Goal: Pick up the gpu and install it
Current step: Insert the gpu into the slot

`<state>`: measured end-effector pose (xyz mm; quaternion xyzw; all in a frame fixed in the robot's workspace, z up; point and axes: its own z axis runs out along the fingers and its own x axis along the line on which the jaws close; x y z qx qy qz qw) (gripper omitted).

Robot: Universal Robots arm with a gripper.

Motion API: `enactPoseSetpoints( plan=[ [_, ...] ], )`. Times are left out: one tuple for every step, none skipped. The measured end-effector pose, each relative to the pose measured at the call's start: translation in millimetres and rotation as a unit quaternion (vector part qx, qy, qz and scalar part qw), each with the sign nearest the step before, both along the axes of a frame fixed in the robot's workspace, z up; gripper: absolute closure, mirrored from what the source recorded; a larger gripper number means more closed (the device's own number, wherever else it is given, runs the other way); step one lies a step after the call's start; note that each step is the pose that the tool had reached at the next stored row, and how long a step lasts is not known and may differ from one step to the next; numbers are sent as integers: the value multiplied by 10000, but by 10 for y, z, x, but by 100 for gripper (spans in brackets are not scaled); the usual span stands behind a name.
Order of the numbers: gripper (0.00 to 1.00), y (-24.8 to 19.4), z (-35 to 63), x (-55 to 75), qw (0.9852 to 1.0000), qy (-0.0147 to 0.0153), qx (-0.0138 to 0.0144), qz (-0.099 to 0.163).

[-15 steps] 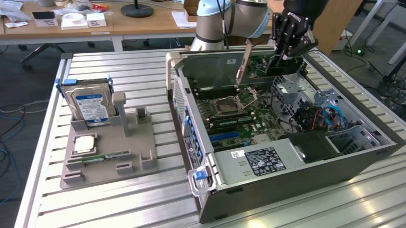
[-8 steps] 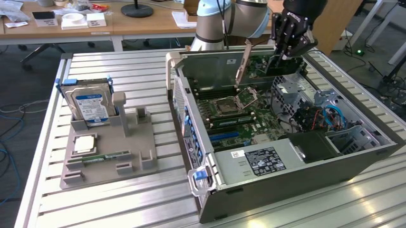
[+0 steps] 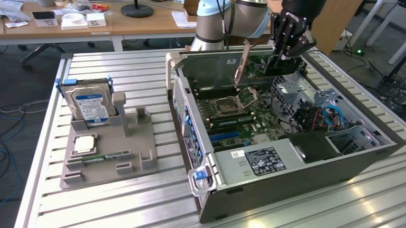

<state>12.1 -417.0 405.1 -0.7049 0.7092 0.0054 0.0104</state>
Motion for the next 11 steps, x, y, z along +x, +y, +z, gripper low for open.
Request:
enactPoseSetpoints(
  plan=[
    [74,0,0,0,10000,0,0,-1],
    [74,0,0,-1,10000,0,0,-1],
    [74,0,0,-1,10000,0,0,-1],
    [74,1,-3,0,10000,0,1,-1],
    [74,1,-8,0,10000,0,1,-1],
    [74,1,-14,0,10000,0,0,-1],
    [74,0,-19,0,10000,0,0,-1],
    [74,0,-21,0,10000,0,0,-1],
    [74,0,-21,0,10000,0,-1,-1],
    [74,0,-21,0,10000,0,-1,-1],
    [74,0,-21,-1,10000,0,0,-1]
  ],
)
